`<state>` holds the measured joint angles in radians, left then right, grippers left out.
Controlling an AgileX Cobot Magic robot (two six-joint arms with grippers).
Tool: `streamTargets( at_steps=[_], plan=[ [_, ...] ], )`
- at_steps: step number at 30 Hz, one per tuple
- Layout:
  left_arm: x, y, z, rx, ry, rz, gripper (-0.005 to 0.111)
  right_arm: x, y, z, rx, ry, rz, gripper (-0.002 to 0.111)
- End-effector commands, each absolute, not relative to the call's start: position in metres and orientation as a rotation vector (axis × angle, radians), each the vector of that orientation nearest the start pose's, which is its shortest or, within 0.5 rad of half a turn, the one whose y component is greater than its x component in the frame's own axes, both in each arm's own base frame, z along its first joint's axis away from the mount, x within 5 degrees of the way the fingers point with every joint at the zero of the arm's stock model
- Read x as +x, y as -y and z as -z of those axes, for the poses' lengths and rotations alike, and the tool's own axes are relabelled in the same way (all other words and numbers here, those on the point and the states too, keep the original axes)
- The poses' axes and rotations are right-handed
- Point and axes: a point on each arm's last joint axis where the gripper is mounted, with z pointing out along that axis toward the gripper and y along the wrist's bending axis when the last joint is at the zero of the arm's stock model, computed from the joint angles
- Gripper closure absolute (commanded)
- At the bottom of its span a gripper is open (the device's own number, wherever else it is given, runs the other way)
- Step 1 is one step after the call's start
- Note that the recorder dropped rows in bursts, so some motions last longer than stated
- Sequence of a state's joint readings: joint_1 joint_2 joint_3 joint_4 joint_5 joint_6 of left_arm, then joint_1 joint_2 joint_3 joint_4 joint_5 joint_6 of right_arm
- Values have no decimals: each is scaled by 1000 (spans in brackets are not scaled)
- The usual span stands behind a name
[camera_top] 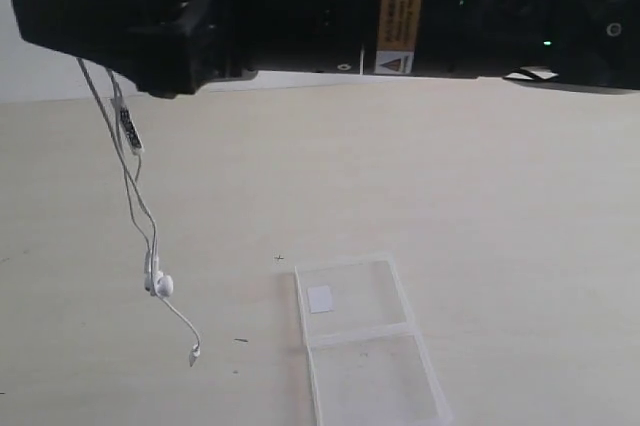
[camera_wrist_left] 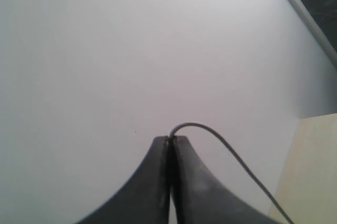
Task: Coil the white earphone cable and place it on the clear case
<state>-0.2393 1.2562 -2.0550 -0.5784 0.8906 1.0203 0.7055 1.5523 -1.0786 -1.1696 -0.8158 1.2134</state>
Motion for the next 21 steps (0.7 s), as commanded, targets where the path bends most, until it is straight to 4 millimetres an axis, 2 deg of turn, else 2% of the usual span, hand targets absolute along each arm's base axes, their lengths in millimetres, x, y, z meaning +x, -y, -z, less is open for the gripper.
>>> streamTargets(
  at_steps=[1,7,10,13,15,18,21],
  plan=[
    [155,79,-621,922,-1161,26,107,220,-281,-333,-1018,-1391,-1245,47],
    [156,78,-620,922,-1163,15,107,224,-284,-329,-988,-1450,-1181,51],
    [157,77,-620,924,-1172,-3,107,224,-284,-329,-991,-1449,-1180,62],
    [157,77,-620,920,-1177,2,107,224,-285,-329,-1001,-1448,-1175,81],
    [157,77,-620,918,-1179,3,107,223,-285,-328,-1018,-1446,-1166,89],
    [158,76,-619,919,-1185,-19,107,223,-285,-328,-1022,-1442,-1168,88],
    [159,75,-619,916,-1194,-34,107,223,-285,-328,-1023,-1441,-1170,80]
  ],
)
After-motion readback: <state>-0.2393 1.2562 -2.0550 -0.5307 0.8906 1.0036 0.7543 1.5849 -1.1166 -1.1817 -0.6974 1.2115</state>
